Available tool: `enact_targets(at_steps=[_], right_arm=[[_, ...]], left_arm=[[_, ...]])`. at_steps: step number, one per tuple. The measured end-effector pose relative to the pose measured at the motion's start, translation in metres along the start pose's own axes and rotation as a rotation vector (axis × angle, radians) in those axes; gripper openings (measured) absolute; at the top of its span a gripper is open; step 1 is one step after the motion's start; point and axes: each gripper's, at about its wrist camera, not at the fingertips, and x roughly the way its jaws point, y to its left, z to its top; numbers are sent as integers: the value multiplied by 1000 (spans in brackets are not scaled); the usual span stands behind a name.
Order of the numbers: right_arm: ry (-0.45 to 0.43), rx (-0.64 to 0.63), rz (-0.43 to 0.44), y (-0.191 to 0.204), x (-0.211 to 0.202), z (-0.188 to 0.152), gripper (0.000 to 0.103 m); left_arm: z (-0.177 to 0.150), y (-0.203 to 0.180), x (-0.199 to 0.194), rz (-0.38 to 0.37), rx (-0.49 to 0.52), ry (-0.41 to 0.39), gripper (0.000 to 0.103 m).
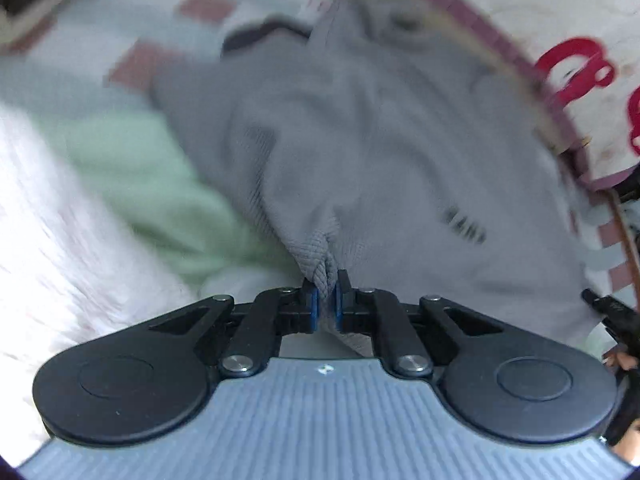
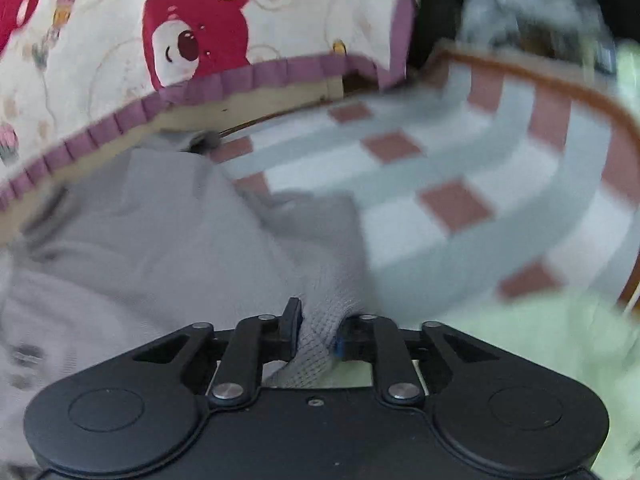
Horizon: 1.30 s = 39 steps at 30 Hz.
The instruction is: Fold clothes
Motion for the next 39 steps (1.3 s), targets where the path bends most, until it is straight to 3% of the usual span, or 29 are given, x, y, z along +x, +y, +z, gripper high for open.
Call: enact_targets(at_steps=[3,6,10,13,18,19,21,25,27,29,32,38,39], right_arm=[[28,41,74,-10,-18,-15,40],[21,53,183,-18,-47,-33,45],[65,-48,354,-2,-57,-41,50],[98,-213,418,37,-57,-40,50],[243,-296,757,96,-52,-53,50],[282,-301,788,107,-45,-58,50],[372,-310,793,129,-26,-68,50],[478,-288,719,149,1,-82,52],[520,-249,761,148,5,-87,53],[552,-195,834,145,9,-90,53],[539,-172,857,152,18,-93,53],[619,-312,809,202,34,-97,54],[626,-309,841,204,31,-96,38]], left_arm=[[-3,0,3,6,11,0,8],[3,4,2,-21,-15,2,8],[9,6,2,-65,-37,-22,8],[17,1,2,-82,-11,-45,8],[31,-4,5,-82,16,-46,8],[33,-4,7,-79,16,-39,8],[34,-6,8,-72,17,-30,8],[36,-6,5,-63,16,-20,9],[36,-4,5,-68,4,-19,9],[36,-2,6,-73,-10,-18,9],[33,-2,8,-66,-22,-14,9],[33,1,3,-74,-46,-17,9],[33,2,1,-76,-53,-21,9]])
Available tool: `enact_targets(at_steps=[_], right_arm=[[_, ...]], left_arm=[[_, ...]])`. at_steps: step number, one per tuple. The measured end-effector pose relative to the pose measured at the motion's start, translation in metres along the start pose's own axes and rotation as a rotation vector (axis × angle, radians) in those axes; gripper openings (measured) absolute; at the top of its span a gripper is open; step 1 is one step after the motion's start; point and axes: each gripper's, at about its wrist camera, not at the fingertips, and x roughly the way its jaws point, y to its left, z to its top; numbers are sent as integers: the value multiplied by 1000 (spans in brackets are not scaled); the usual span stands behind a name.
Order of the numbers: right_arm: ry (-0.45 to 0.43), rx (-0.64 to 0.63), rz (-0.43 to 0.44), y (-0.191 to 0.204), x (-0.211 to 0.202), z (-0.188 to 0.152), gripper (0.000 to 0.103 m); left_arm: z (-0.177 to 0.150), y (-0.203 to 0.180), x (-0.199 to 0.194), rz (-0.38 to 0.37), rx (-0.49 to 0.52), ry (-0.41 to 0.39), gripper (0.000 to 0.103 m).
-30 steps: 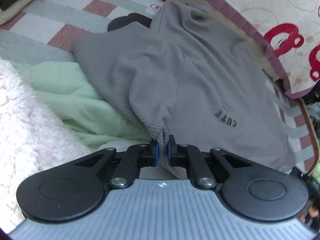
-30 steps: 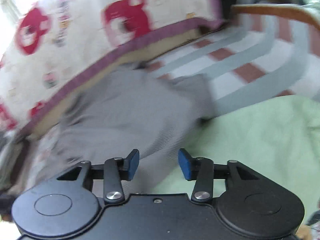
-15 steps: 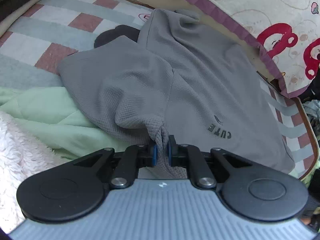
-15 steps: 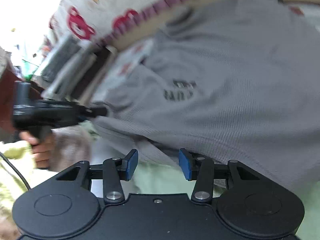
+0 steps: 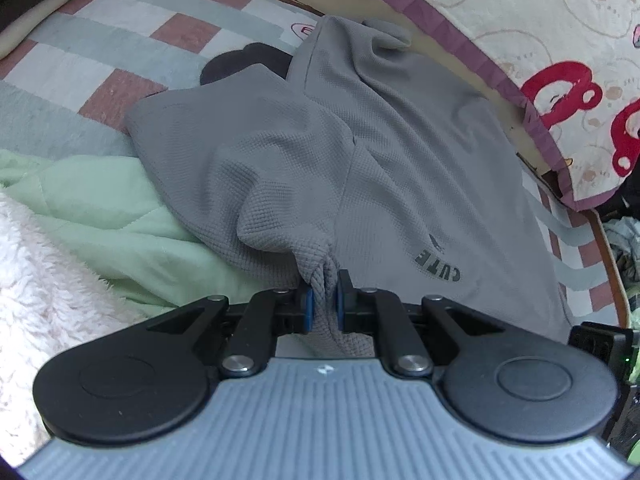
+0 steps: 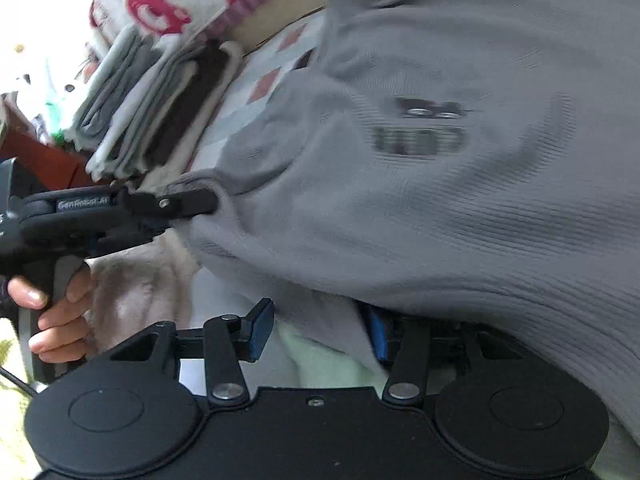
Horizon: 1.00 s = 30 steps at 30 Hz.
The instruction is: Fold clothes
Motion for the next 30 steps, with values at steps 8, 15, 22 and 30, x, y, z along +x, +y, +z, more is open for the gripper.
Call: enact_targets(at_steps=[8,15,22,30], right_arm=[[-47,45,154,24,-55,-28,9],[-18,131,75,7,-38,-44,15],[-113,204,76,-5,-15,-39,22],[-248,12,270,17,-70,-36,7]], left_arm=[[-4,6,-19,-6,-36,-5,11],[-23,2,-5,53,-1,52,12],[-19,6,-5,55,-30,57,15],[0,29,-40,41,-162,-57,27]])
